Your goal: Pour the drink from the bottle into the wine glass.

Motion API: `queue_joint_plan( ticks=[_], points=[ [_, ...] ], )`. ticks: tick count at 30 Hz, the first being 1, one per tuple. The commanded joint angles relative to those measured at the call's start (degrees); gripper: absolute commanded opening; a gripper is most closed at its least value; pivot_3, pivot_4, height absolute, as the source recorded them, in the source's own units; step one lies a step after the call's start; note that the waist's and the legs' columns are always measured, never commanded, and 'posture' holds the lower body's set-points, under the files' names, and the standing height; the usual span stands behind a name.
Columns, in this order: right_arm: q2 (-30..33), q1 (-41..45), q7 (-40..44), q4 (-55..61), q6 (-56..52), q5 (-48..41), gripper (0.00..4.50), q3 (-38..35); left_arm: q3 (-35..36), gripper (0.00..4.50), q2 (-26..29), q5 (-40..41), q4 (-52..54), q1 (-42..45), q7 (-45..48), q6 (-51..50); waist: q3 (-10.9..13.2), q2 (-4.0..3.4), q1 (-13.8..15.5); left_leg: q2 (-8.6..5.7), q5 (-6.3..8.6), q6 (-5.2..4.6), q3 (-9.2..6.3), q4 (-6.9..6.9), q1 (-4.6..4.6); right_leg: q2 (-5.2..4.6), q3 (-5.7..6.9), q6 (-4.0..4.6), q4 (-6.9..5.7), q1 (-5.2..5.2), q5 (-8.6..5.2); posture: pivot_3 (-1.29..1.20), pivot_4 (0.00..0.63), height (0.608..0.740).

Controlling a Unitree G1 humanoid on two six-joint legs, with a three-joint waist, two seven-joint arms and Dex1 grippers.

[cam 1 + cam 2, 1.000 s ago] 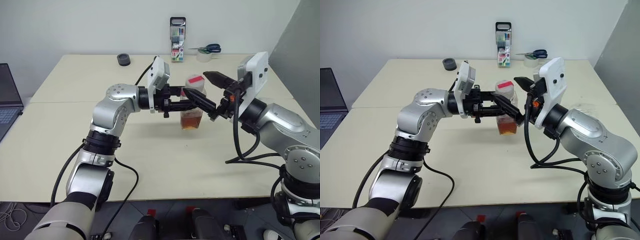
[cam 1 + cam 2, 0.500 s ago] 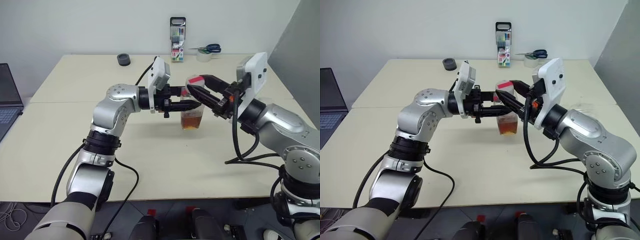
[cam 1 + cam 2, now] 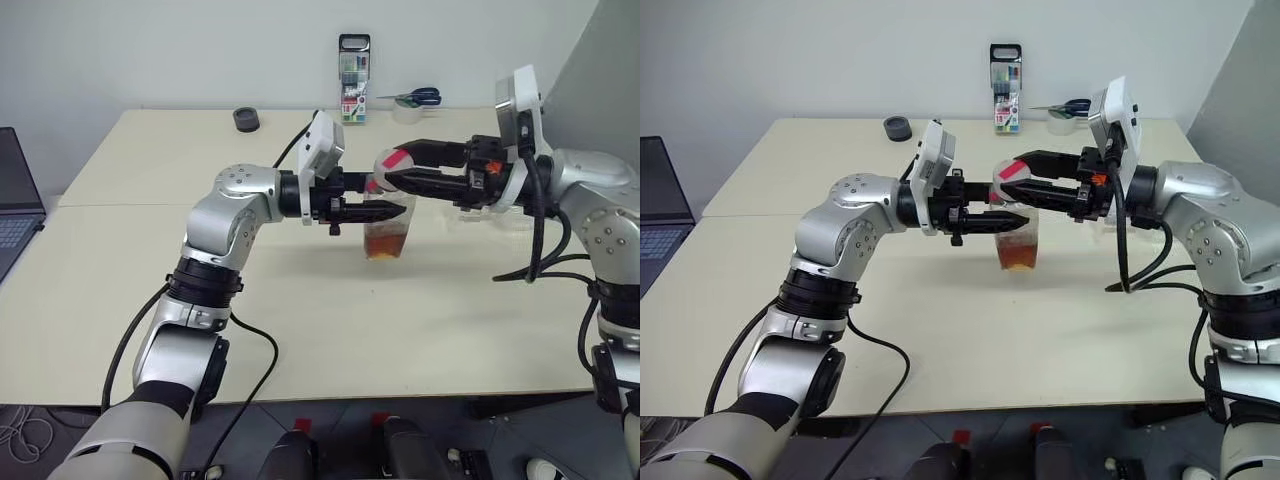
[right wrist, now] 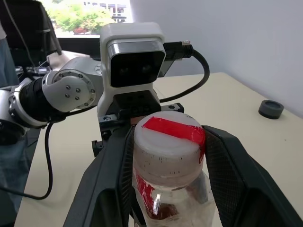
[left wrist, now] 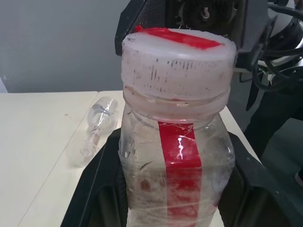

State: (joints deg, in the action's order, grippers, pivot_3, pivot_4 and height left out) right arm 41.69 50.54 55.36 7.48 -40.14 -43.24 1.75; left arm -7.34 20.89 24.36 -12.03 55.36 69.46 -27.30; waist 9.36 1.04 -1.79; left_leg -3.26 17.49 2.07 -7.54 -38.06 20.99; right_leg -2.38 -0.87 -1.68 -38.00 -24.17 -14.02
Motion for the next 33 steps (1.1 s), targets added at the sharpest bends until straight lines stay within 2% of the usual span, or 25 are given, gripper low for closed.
queue_joint_plan(
  ticks=[1, 6, 9, 16, 23, 27, 33],
  points=[
    [0.5, 0.4, 1.9, 0.1, 0.7, 2.7, 1.84, 0.5, 1.1, 1.97, -0.8, 2.3, 2.7, 2.1, 0.9, 0.2, 0.0, 0.0, 0.1, -0.02, 0.0, 0.0, -0.01, 0.0, 0.01, -0.04, 0.0, 0.0, 0.0, 0.0, 0.0, 0.0, 0.15, 0.74],
    [2.6, -4.1, -0.4, 5.1, -3.5, 0.0, 3.46, -3.7, 1.3, 1.97, -0.8, 2.0, 2.3, 1.6, 1.0, 0.7, 0.0, 0.0, 0.2, -0.03, -0.01, 0.01, -0.03, 0.0, 0.03, -0.27, 0.03, 0.0, 0.03, -0.01, 0.0, 0.0, 0.15, 0.74],
    [3.7, -8.7, -4.5, 11.9, -8.5, -4.0, 4.47, -8.3, 1.5, 1.97, -0.9, 1.9, 2.2, 1.3, 0.9, 0.9, 0.0, -0.01, 0.3, -0.06, -0.01, 0.01, 0.0, -0.02, 0.07, -0.34, 0.02, 0.0, 0.0, -0.06, 0.0, 0.0, 0.15, 0.74],
    [-0.1, -13.8, -21.4, 24.2, -16.1, -12.1, 4.47, -15.2, 1.7, 1.97, -1.2, 1.9, 2.2, 0.6, 0.5, 1.3, 0.0, -0.01, 0.2, -0.05, -0.01, 0.01, 0.0, -0.01, 0.05, -0.36, 0.0, 0.0, -0.03, -0.05, 0.0, 0.0, 0.15, 0.74],
    [-8.3, -13.4, -39.0, 30.6, -14.8, -8.7, 4.47, -13.7, 1.6, 1.97, -1.5, 1.9, 2.4, 0.2, 0.1, 1.3, 0.0, -0.01, 0.2, -0.06, -0.01, 0.02, -0.02, -0.02, 0.04, -0.36, 0.0, 0.0, -0.03, -0.04, 0.0, 0.0, 0.15, 0.74],
    [-10.7, -13.8, -42.8, 32.1, -13.7, -5.6, 4.47, -11.3, 1.4, 1.97, -1.6, 1.9, 2.2, 0.4, 0.1, 1.4, 0.0, -0.01, 0.2, -0.06, -0.01, 0.02, 0.0, -0.02, 0.04, -0.35, 0.0, 0.0, -0.04, -0.05, 0.0, 0.0, 0.15, 0.74],
    [-12.3, -14.2, -44.1, 32.2, -12.9, -4.4, 4.47, -10.1, 1.4, 1.97, -1.6, 1.7, 1.6, 1.0, 0.2, 1.5, 0.0, -0.02, 0.2, -0.06, -0.01, 0.01, 0.0, -0.02, 0.04, -0.33, 0.01, 0.0, -0.04, -0.04, 0.0, 0.0, 0.15, 0.74]
  ],
)
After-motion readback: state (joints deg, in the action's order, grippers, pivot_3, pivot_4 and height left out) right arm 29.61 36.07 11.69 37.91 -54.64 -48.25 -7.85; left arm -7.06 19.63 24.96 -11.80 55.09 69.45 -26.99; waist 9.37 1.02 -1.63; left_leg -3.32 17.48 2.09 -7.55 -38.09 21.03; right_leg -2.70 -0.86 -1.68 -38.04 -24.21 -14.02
